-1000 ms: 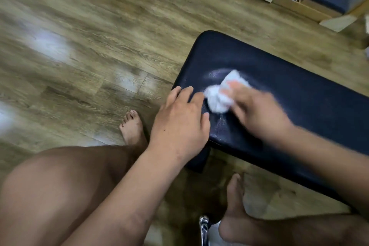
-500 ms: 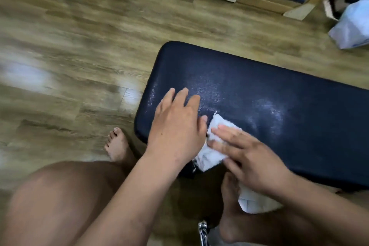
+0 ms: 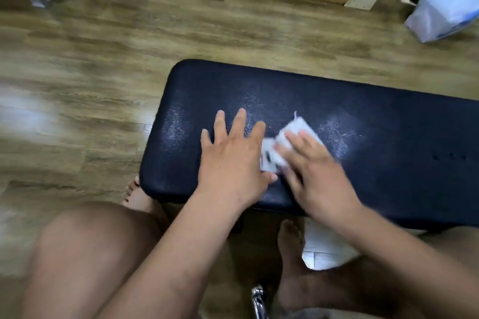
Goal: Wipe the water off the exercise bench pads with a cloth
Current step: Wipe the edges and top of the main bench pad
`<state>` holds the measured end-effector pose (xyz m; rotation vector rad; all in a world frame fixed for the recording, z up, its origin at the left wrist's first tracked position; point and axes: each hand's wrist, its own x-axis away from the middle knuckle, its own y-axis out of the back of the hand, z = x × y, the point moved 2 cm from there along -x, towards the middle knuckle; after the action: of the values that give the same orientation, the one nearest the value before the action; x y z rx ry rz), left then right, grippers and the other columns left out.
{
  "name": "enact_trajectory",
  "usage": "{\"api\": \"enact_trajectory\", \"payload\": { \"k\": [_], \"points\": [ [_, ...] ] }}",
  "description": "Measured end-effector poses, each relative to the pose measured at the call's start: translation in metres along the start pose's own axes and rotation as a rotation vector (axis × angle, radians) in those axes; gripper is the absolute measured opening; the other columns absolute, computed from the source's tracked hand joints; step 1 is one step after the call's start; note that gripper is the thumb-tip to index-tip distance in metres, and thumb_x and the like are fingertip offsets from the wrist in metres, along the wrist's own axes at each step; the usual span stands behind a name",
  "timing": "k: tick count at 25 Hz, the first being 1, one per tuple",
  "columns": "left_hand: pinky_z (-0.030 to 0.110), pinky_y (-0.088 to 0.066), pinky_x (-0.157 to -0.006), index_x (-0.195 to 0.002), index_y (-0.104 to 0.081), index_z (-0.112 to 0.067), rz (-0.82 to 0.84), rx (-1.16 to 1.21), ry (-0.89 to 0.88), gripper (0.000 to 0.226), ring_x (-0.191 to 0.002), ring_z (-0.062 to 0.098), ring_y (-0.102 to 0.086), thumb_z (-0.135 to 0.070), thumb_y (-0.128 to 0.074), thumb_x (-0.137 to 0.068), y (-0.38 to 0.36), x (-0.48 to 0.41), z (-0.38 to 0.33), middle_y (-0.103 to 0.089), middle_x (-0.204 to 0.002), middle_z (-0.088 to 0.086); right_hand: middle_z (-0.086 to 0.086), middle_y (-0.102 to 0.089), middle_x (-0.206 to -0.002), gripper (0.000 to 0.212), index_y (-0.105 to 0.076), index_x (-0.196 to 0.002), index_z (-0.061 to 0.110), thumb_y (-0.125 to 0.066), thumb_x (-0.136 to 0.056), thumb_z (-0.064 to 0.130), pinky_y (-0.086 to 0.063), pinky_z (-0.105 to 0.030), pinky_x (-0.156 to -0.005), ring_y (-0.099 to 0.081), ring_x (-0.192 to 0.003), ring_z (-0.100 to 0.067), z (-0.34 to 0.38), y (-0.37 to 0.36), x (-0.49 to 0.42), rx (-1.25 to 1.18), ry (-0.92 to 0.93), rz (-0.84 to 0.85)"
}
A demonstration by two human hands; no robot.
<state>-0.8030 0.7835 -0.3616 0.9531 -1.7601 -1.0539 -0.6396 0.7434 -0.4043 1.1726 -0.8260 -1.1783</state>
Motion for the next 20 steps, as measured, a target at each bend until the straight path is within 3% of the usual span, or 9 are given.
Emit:
{"api": "enact_trajectory", "payload": {
  "k": [2,5,9,11,14,16,18,20],
  "points": [
    [0.059,-0.011,-0.12,-0.154,-0.007,-0.034,0.063,-0.064,-0.044,0.106,-0.15,0.038,0.011,-0.069,-0.067,-0.074,-0.004,-0.005,-0.013,0.01,-0.165,0.002,-0.004,-0.049,-0.144,0.04,-0.058,-0.131,0.022,-0.042,-0.096,0.034,-0.031,-0.036,-0.111,-0.039,-0.136,-0.025,0.004,0.01,0.059,-0.03,0.061,0.082],
    [0.061,-0.007,-0.119,-0.155,0.001,-0.032,0.151,-0.142,-0.113,0.114,-0.149,0.039,0.015,-0.069,-0.069,-0.073,-0.021,-0.004,-0.037,0.015,-0.165,0.004,-0.004,-0.048,-0.145,0.042,-0.057,-0.133,0.022,-0.038,-0.099,0.037,-0.034,-0.036,-0.11,-0.041,-0.136,-0.025,-0.038,0.019,0.028,0.044,0.086,0.011],
    [0.065,-0.006,-0.118,-0.155,0.003,-0.036,0.182,-0.17,-0.086,0.12,-0.149,0.04,0.013,-0.064,-0.076,-0.068,-0.031,-0.01,-0.049,0.013,-0.165,0.005,-0.013,-0.054,-0.133,0.039,-0.053,-0.132,0.02,-0.039,-0.099,0.035,-0.044,-0.04,-0.091,-0.052,-0.117,-0.037,-0.121,0.022,-0.1,0.101,-0.232,-0.022],
    [0.064,-0.009,-0.117,-0.154,-0.002,-0.038,0.181,-0.16,-0.077,0.121,-0.15,0.038,0.01,-0.063,-0.079,-0.064,-0.03,-0.011,-0.051,0.009,-0.165,0.003,-0.017,-0.059,-0.121,0.031,-0.058,-0.122,0.014,-0.043,-0.098,0.028,-0.043,-0.039,-0.087,-0.054,-0.11,-0.039,-0.122,0.026,-0.113,0.08,-0.336,-0.055],
    [0.059,-0.014,-0.119,-0.153,-0.011,-0.039,0.164,-0.111,-0.094,0.114,-0.151,0.032,0.002,-0.064,-0.078,-0.064,-0.024,-0.009,-0.045,0.001,-0.166,-0.002,-0.014,-0.058,-0.113,0.016,-0.059,-0.105,0.008,-0.049,-0.093,0.013,-0.042,-0.04,-0.093,-0.053,-0.11,-0.038,-0.071,0.025,-0.035,0.015,-0.214,-0.194],
    [0.05,-0.024,-0.118,-0.151,-0.027,-0.035,0.112,0.05,-0.107,0.102,-0.149,0.026,-0.017,-0.059,-0.079,-0.067,-0.013,-0.008,-0.036,-0.022,-0.163,-0.002,-0.008,-0.061,-0.122,0.03,-0.061,-0.112,0.014,-0.051,-0.084,0.012,-0.043,-0.037,-0.101,-0.056,-0.117,-0.033,-0.025,0.021,0.056,-0.033,-0.057,-0.04],
    [0.042,-0.034,-0.114,-0.146,-0.04,-0.03,-0.033,0.206,-0.105,0.088,-0.14,0.021,-0.037,-0.051,-0.081,-0.07,-0.001,-0.005,-0.026,-0.045,-0.15,-0.005,0.001,-0.064,-0.121,0.046,-0.057,-0.119,0.026,-0.047,-0.074,0.022,-0.051,-0.033,-0.09,-0.063,-0.108,-0.024,0.007,0.029,0.122,-0.129,0.052,0.103],
    [0.039,-0.035,-0.114,-0.143,-0.045,-0.028,-0.106,0.176,-0.102,0.077,-0.137,0.019,-0.039,-0.048,-0.078,-0.076,0.0,0.001,-0.018,-0.049,-0.145,-0.006,0.001,-0.066,-0.117,0.045,-0.056,-0.122,0.027,-0.045,-0.079,0.019,-0.051,-0.033,-0.087,-0.062,-0.1,-0.019,-0.014,0.051,0.105,-0.211,0.108,-0.018]
  ]
}}
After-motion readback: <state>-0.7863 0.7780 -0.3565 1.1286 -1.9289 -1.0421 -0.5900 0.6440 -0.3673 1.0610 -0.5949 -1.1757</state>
